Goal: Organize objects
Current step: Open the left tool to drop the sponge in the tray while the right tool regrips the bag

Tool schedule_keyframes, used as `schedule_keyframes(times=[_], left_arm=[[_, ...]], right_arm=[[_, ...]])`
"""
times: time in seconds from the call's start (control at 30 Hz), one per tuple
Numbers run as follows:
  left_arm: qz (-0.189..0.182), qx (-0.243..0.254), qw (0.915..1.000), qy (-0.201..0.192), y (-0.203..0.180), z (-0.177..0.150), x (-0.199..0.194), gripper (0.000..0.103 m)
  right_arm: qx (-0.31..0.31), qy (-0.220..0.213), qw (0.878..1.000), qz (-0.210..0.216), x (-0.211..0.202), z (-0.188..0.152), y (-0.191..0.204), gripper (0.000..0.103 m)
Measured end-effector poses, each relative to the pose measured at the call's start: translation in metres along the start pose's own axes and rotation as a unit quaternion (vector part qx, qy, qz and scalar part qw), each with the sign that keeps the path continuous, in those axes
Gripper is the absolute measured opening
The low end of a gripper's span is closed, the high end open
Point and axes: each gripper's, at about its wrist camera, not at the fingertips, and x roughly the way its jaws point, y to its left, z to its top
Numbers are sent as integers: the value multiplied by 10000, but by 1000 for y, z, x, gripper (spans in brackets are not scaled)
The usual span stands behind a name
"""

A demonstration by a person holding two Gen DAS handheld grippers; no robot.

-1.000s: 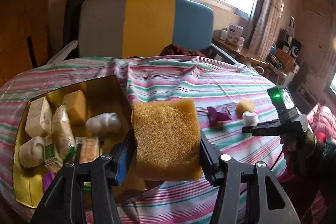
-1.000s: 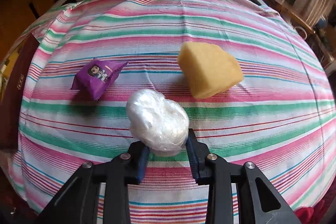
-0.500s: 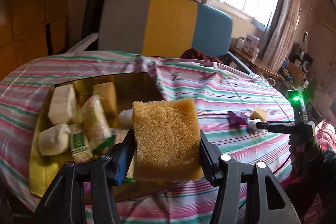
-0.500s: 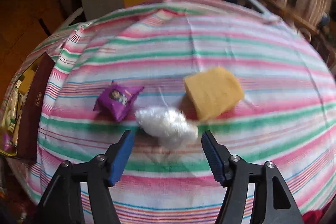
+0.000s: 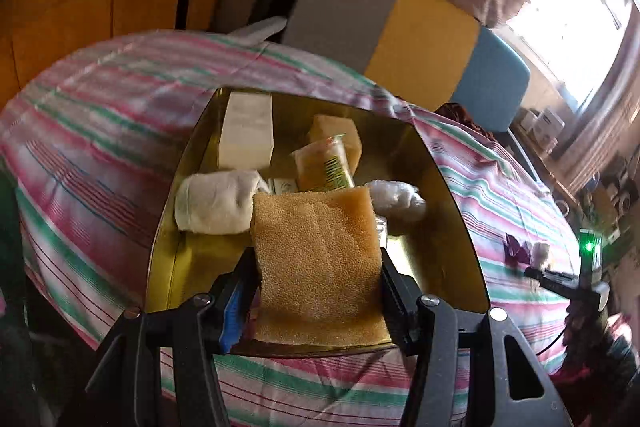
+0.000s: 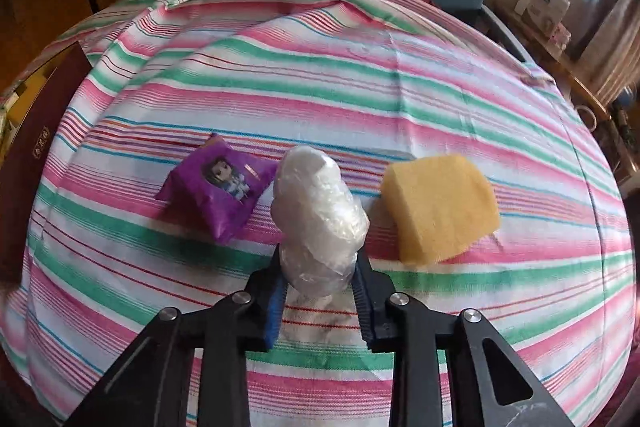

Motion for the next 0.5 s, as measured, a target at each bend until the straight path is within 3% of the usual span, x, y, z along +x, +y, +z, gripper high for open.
schedule_keyframes(times=[0.17,0.37,0.5], left_arm=[[-157,230,9996,87,-22,9,14,57],[-540,816,9945,386,-74,16,46,58],[-606,1004,9909,656,-94,13,70,59]], right_arm=[[47,-7,10000,46,2,1,0,30],[134,-16,9999,51,2,3,0,33],[170,-7,9998,47,4,5,0,35]])
